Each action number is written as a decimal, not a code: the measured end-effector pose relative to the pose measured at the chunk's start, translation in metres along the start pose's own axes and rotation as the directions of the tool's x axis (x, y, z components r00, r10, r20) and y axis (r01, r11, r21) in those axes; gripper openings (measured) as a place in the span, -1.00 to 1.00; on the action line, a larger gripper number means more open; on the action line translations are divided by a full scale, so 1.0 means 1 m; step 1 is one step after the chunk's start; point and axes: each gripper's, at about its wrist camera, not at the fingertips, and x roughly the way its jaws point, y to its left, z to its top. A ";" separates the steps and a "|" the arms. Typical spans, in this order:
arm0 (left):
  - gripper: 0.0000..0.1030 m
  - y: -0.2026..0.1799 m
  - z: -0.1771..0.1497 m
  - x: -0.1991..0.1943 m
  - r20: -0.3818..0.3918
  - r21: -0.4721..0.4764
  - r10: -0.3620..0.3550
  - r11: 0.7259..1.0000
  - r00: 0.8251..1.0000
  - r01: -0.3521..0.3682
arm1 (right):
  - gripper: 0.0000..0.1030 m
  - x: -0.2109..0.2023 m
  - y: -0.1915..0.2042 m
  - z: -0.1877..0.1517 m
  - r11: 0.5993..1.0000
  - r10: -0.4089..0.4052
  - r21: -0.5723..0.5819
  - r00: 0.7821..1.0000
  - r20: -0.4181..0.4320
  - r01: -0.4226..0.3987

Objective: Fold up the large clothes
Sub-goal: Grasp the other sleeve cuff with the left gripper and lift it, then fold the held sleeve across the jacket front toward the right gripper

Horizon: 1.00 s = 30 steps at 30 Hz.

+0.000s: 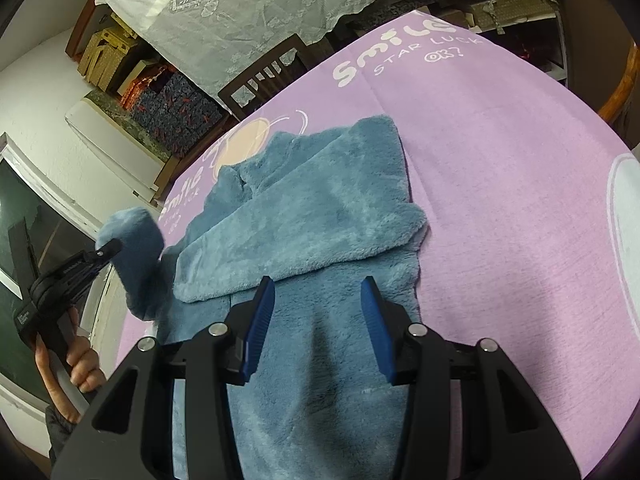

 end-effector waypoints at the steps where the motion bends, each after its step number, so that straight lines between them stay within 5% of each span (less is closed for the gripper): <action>1: -0.85 -0.006 -0.002 0.002 -0.005 0.007 -0.009 1.000 1.000 0.009 | -0.13 -0.001 0.000 0.000 1.000 0.001 0.001 1.000 0.001 -0.001; 15: -0.80 -0.068 -0.061 0.061 -0.188 0.135 -0.067 0.986 0.980 0.094 | -0.13 0.000 -0.008 0.003 0.999 0.023 0.041 1.000 -0.009 -0.023; 17: -0.60 -0.067 -0.064 0.056 -0.185 0.139 -0.082 0.984 0.979 0.109 | -0.13 0.001 -0.009 0.004 0.998 0.030 0.049 0.999 -0.013 -0.030; 19: 0.10 -0.066 -0.065 0.047 -0.188 0.148 -0.093 0.981 0.978 0.122 | -0.13 0.001 -0.011 0.004 0.998 0.038 0.055 0.999 -0.016 -0.037; 21: 0.39 -0.062 -0.064 0.033 -0.173 0.157 -0.094 0.980 0.981 0.121 | -0.13 0.001 -0.012 0.004 0.997 0.043 0.061 0.999 -0.016 -0.042; 24: 0.44 -0.042 -0.058 0.009 -0.125 0.175 -0.073 0.980 0.989 0.094 | -0.11 0.000 -0.011 0.004 0.997 0.048 0.057 0.999 -0.008 -0.048; 30: 0.46 0.040 -0.050 -0.008 -0.084 0.059 0.002 0.998 0.997 0.003 | -0.11 0.000 0.000 0.000 0.995 0.100 0.020 0.995 -0.009 -0.100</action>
